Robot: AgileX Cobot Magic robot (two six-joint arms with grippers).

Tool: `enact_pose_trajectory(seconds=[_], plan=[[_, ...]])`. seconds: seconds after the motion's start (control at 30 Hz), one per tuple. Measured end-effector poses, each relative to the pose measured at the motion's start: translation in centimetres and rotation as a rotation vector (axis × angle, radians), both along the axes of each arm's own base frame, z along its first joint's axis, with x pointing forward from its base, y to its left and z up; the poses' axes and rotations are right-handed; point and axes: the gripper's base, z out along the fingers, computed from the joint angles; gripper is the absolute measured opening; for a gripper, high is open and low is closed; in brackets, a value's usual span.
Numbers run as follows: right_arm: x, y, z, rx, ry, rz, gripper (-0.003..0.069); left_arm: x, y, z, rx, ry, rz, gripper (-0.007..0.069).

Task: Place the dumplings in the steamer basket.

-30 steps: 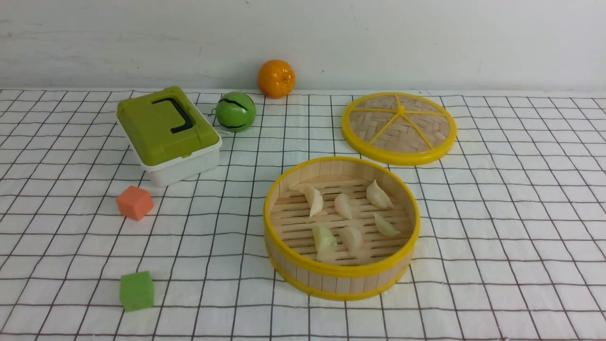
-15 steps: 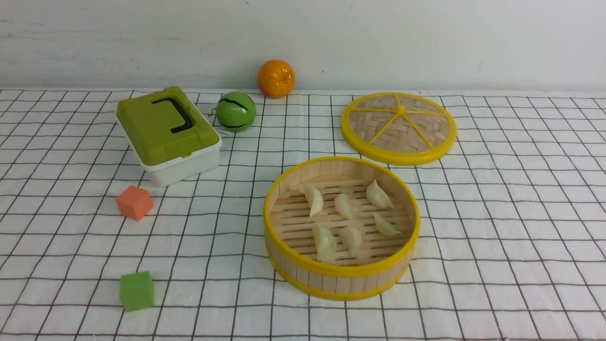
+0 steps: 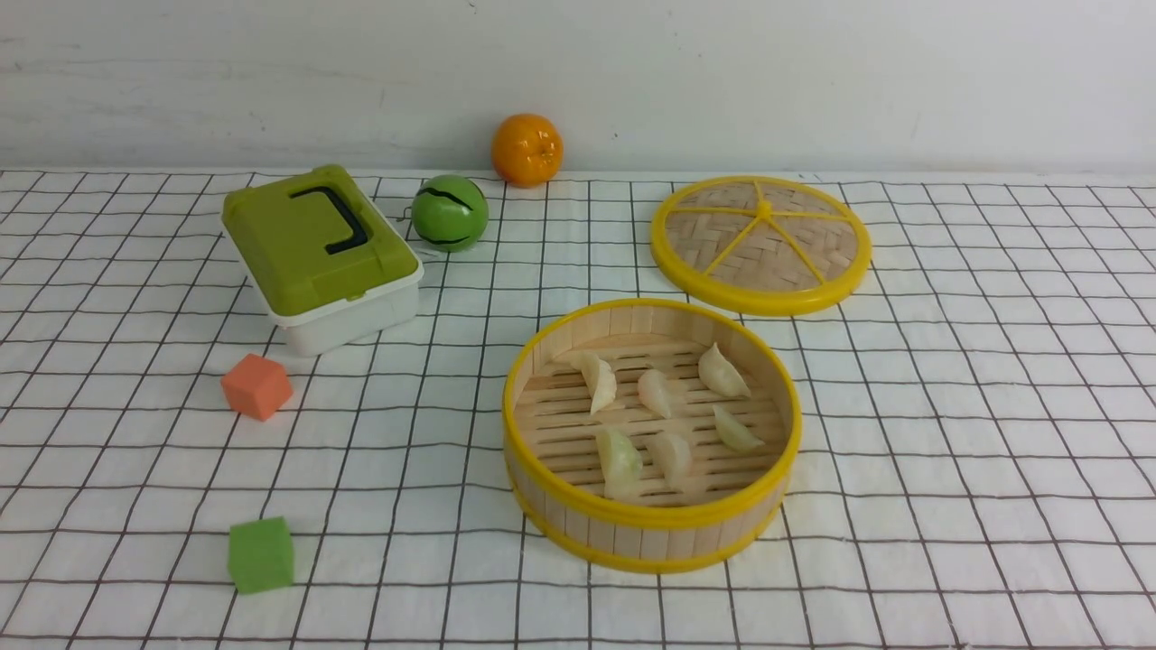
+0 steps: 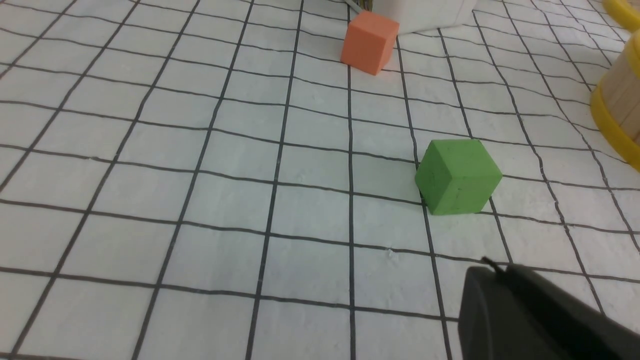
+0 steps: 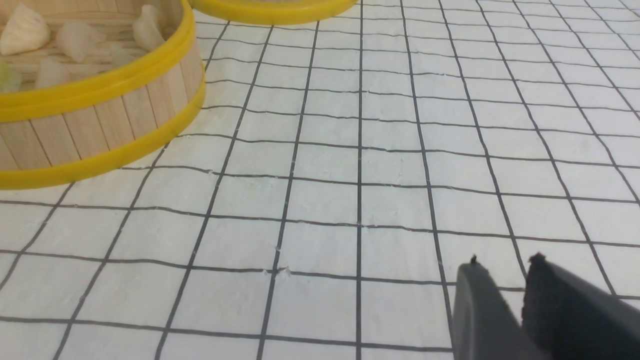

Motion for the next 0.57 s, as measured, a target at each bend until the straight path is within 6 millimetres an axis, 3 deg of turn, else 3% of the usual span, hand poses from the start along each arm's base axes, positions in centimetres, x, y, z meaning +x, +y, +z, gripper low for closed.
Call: enact_pose_trajectory(seconds=[0.57], plan=[[0.0,0.0,0.0,-0.001,0.0,0.0,0.017,0.0,0.0,0.0,0.0,0.0,0.0,0.0031]])
